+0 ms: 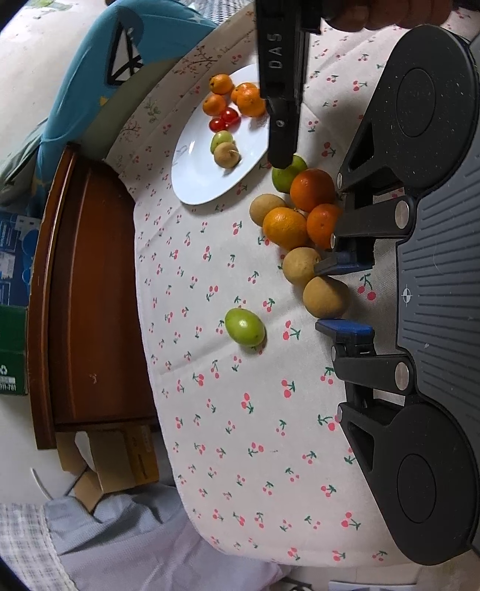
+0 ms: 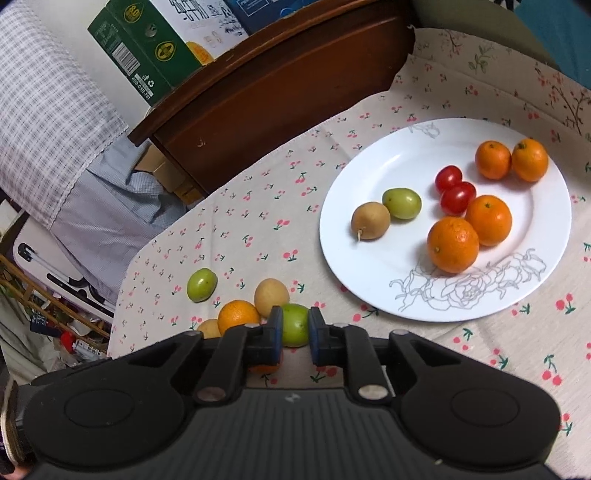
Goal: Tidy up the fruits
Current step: 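Grasp a brown fruit with the left gripper while the right gripper grasps a green plum, then carry the brown fruit and the green plum over the white plate with both grippers, then open the left gripper to drop the brown fruit while the right gripper releases the green plum, then move both open grippers back to the fruit pile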
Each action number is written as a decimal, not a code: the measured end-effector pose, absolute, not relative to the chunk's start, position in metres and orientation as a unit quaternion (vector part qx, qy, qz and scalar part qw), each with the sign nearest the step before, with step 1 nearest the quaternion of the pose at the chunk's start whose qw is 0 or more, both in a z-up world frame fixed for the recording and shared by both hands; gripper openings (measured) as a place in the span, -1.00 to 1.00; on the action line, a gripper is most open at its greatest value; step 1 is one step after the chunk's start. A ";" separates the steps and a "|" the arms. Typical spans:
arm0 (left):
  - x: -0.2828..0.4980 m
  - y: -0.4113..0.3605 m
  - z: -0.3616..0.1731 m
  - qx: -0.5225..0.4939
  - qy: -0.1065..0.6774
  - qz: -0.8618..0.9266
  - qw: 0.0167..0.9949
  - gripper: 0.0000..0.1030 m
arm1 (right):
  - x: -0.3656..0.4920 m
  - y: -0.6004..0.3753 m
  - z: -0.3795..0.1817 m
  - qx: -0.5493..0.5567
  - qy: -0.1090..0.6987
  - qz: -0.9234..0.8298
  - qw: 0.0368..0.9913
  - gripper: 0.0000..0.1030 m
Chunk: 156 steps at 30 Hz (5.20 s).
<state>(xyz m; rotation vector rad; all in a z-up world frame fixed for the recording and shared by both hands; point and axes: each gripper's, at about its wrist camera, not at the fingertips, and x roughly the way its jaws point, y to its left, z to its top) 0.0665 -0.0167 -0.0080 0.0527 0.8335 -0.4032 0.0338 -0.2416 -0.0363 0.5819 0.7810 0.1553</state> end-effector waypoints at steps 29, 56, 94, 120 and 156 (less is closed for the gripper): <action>0.059 -0.029 0.012 0.019 0.372 -0.193 0.908 -0.56 | 0.024 -0.227 -0.018 0.235 0.357 0.060 0.902 -0.46; 0.046 -0.013 0.006 0.006 0.403 -0.229 0.886 -0.40 | 0.006 -0.256 -0.011 0.258 0.355 0.036 0.898 -0.46; 0.056 -0.075 0.041 -0.010 0.355 -0.303 0.885 -0.53 | -0.001 -0.335 0.047 0.302 0.293 0.012 0.907 -0.45; 0.095 -0.155 0.015 0.011 0.376 -0.335 0.864 -0.48 | 0.028 -0.372 -0.011 0.360 0.352 -0.081 0.860 -0.39; 0.084 -0.021 0.031 -0.033 0.420 -0.157 0.893 0.36 | -0.015 -0.257 0.014 0.254 0.348 0.019 0.902 -0.32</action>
